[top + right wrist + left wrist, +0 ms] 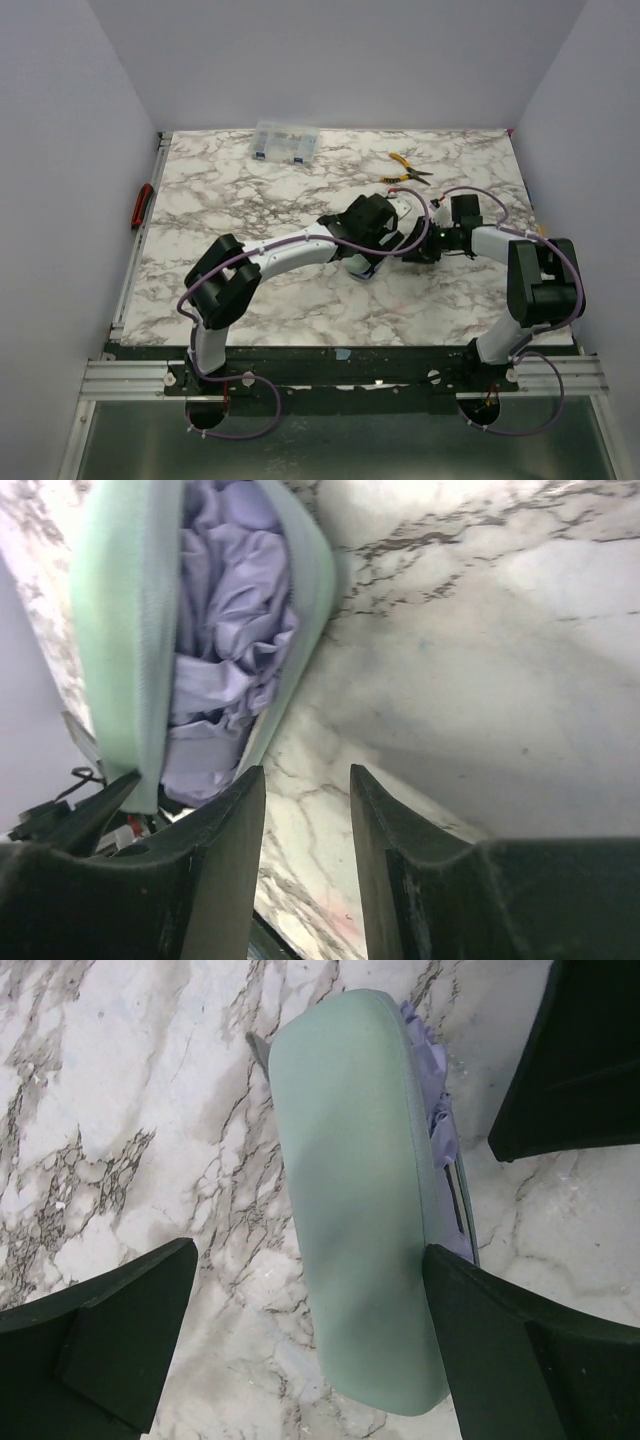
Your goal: Open the umbrella
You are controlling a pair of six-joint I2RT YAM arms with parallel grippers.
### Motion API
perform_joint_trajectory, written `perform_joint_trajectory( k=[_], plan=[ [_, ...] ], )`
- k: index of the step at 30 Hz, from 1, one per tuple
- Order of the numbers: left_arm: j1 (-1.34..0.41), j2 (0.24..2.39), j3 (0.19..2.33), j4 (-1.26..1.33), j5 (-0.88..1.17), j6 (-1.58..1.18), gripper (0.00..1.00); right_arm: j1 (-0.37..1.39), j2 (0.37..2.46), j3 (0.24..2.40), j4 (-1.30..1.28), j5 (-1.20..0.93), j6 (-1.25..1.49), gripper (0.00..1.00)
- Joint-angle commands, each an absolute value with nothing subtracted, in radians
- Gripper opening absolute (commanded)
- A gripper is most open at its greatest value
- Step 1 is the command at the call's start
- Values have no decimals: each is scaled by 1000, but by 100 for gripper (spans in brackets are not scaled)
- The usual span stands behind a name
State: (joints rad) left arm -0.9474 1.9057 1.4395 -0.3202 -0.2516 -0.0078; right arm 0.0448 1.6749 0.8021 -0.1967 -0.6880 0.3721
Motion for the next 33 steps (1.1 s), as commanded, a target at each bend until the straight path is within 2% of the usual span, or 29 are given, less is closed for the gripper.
perform_joint_trajectory(
  k=[1, 13, 17, 21, 33],
  plan=[
    [-914, 1864, 1435, -354, -242, -36, 98, 64, 1630, 772, -86, -771, 445, 43],
    [-831, 1829, 1430, -331, -225, -49, 98, 80, 1656, 841, -104, -747, 408, 45],
    [-795, 1745, 1331, -204, -109, -13, 98, 86, 1659, 874, -108, -744, 400, 45],
    [-835, 1652, 1175, -34, -1, 159, 98, 87, 1664, 886, -110, -747, 402, 44],
    [-907, 1831, 1280, -100, -113, 242, 98, 87, 1645, 897, -72, -805, 474, 41]
  ],
)
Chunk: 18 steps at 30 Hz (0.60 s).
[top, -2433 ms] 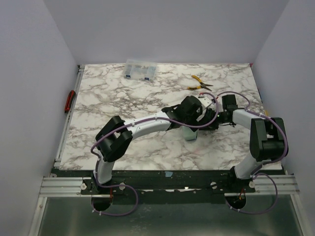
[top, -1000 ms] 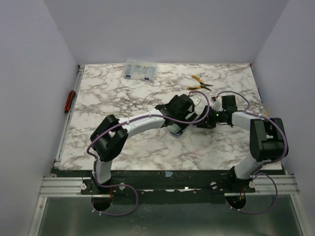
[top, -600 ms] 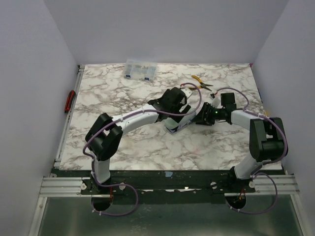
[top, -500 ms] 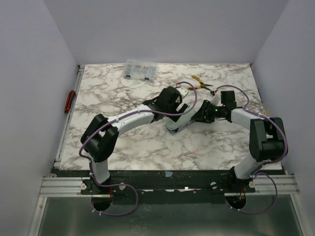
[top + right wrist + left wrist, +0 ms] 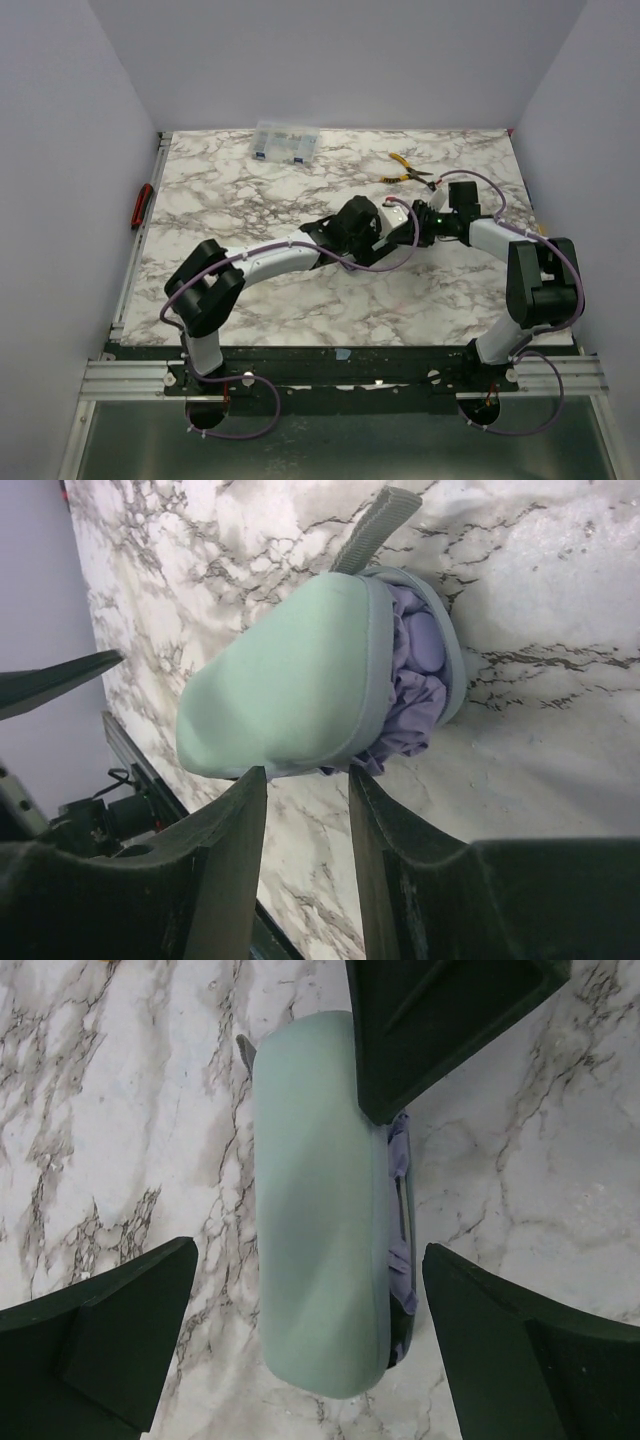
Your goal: Open the umbrella
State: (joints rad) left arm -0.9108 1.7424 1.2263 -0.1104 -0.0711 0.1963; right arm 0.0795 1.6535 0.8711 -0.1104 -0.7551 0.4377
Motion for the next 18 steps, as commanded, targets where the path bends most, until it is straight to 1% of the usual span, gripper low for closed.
perform_joint_trajectory(
  k=[1, 7, 18],
  plan=[
    [-907, 1846, 1288, -98, -125, 249, 98, 88, 1646, 893, -67, -810, 481, 41],
    [-897, 1901, 1348, -139, -182, 262, 98, 87, 1646, 890, -58, -805, 492, 41],
    [-838, 1839, 1355, -147, -173, 245, 97, 87, 1645, 901, -92, -796, 445, 41]
  ],
)
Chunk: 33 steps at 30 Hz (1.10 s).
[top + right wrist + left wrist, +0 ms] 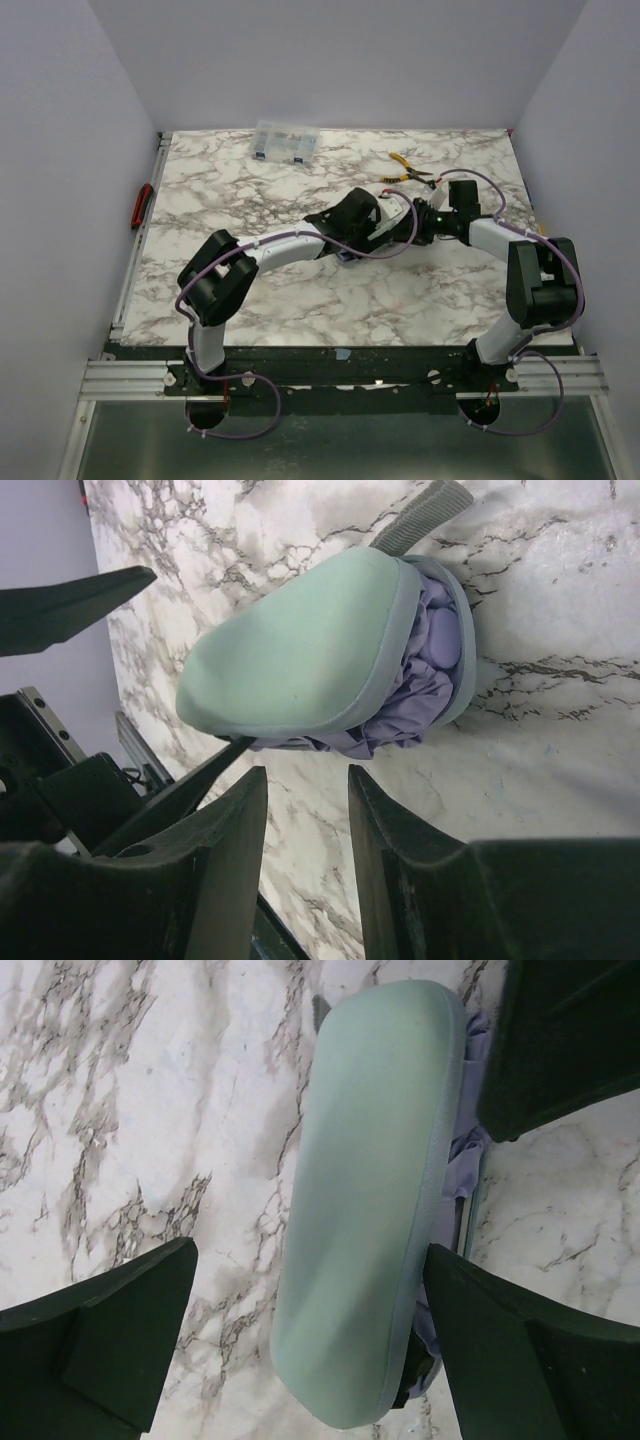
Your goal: Open the umbrella
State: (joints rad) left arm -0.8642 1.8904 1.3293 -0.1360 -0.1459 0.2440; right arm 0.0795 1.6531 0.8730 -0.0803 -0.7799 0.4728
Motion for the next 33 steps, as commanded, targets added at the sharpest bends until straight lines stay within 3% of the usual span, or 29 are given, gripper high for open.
perform_joint_trajectory(
  k=[1, 22, 33],
  plan=[
    [-833, 1839, 1356, -146, -176, 249, 98, 87, 1645, 904, -93, -799, 441, 41],
    [-665, 1944, 1532, -245, -36, 163, 92, 90, 1593, 1004, -172, -760, 112, 47],
    [-517, 2043, 1634, -373, 253, -43, 79, 183, 1510, 1041, -150, -743, -300, 65]
  ],
)
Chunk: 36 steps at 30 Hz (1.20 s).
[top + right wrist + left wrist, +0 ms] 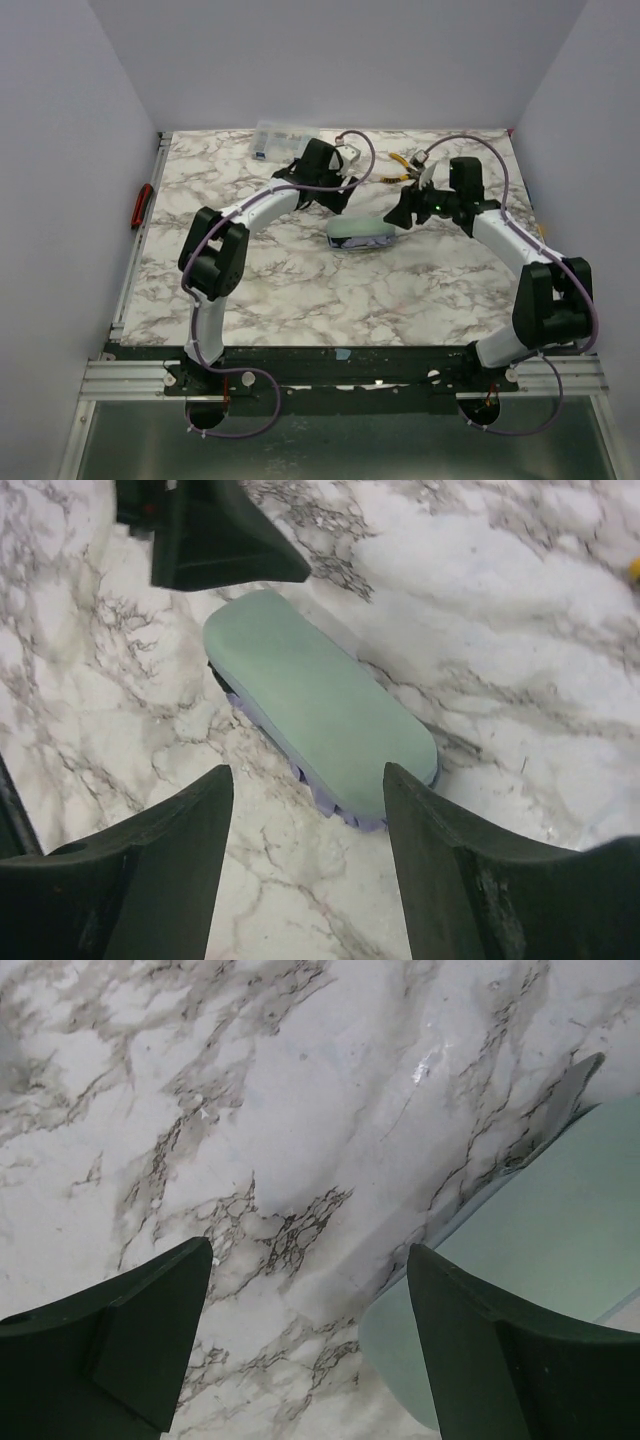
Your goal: Open the umbrella
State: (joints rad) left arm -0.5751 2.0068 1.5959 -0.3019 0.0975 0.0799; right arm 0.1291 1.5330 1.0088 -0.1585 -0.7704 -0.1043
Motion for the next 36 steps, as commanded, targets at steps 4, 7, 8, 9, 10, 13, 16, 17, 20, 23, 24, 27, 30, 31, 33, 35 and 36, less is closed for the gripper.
perform_joint_trajectory(
  k=[4, 7, 8, 9, 10, 13, 16, 17, 20, 23, 24, 27, 30, 31, 33, 35, 36],
  plan=[
    [-468, 1987, 1565, -295, 371, -87, 82, 252, 1507, 1052, -222, -738, -474, 65],
    [-451, 1908, 1484, -215, 448, -95, 90, 318, 1512, 1043, -266, -692, -637, 68],
    [-447, 1875, 1449, -189, 463, -98, 91, 334, 1517, 1042, -267, -681, -667, 71],
    [-441, 1851, 1425, -169, 476, -102, 92, 344, 1529, 1044, -268, -672, -703, 72],
    [-437, 1826, 1405, -161, 483, -105, 92, 353, 1542, 1050, -266, -660, -721, 73],
    [-429, 1776, 1366, -167, 494, -104, 93, 359, 1609, 1102, -280, -646, -754, 73],
    [-421, 1738, 1320, -167, 495, -104, 93, 360, 1677, 1144, -300, -633, -799, 73],
    [-418, 1724, 1304, -166, 496, -104, 93, 360, 1693, 1154, -303, -626, -817, 73],
    [-409, 1683, 1255, -140, 489, -113, 95, 362, 1739, 1183, -324, -608, -871, 74],
    [-402, 1633, 1198, -93, 487, -118, 98, 362, 1766, 1208, -360, -602, -900, 74],
    [-401, 1615, 1182, -82, 490, -108, 98, 362, 1771, 1213, -368, -599, -909, 74],
    [-402, 1558, 1112, -20, 500, -62, 98, 362, 1782, 1231, -381, -599, -901, 66],
    [-402, 1499, 1034, 44, 528, 35, 98, 362, 1787, 1255, -412, -607, -886, 43],
    [-402, 1483, 1013, 66, 538, 72, 98, 362, 1790, 1260, -417, -607, -879, 38],
    [-402, 1449, 970, 93, 572, 150, 98, 362, 1790, 1273, -435, -612, -868, 32],
    [-407, 1419, 930, 112, 613, 240, 97, 362, 1792, 1284, -452, -621, -848, 27],
    [-414, 1409, 910, 115, 631, 288, 95, 362, 1793, 1285, -457, -625, -840, 24]
  ],
)
